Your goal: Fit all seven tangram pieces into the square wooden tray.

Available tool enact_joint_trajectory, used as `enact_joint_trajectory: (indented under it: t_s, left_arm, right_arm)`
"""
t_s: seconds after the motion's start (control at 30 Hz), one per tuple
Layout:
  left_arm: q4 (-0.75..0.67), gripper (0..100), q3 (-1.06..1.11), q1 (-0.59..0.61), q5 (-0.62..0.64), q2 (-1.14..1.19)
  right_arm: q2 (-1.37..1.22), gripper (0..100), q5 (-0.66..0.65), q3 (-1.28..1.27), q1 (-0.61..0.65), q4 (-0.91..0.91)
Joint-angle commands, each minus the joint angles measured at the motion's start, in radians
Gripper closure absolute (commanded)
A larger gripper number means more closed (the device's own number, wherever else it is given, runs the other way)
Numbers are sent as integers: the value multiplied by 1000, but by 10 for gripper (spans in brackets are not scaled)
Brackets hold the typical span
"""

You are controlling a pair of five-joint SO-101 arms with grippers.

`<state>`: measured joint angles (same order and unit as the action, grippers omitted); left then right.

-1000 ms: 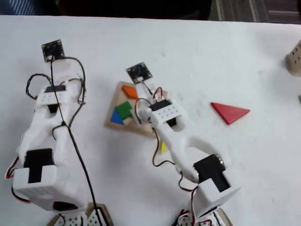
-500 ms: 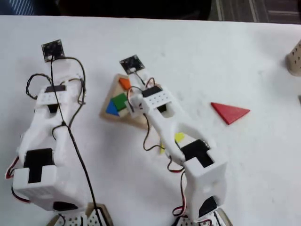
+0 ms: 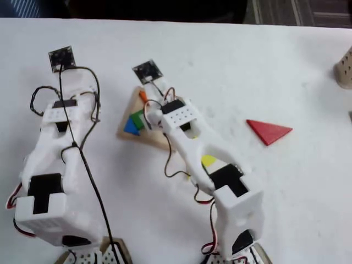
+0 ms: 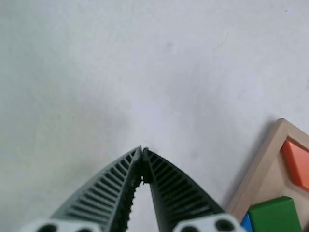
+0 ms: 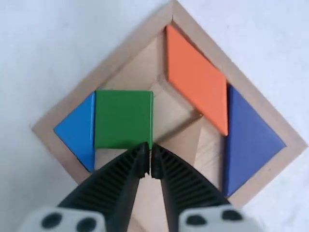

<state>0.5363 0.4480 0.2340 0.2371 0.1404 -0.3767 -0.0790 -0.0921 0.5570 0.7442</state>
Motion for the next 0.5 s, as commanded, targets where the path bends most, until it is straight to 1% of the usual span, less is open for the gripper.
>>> enact_joint_trajectory:
  t_s: [0.0,0.13,0.23,0.4,0.47]
  left_arm:
    - [-14,977,-44,-1,0,-8]
    - [-14,977,-44,-1,0,-8]
    - [-14,977,-44,-1,0,-8]
    - [-14,977,-44,-1,0,-7]
    - [-14,977,-44,-1,0,-7]
  right_arm:
    - [18,981,2,57,5,-65]
    - [-31,978,2,63,-22,-117]
    - [-116,978,0,132,-12,-120]
    - [-243,981,-3,364,10,64]
    - [-286,981,-46,453,33,140]
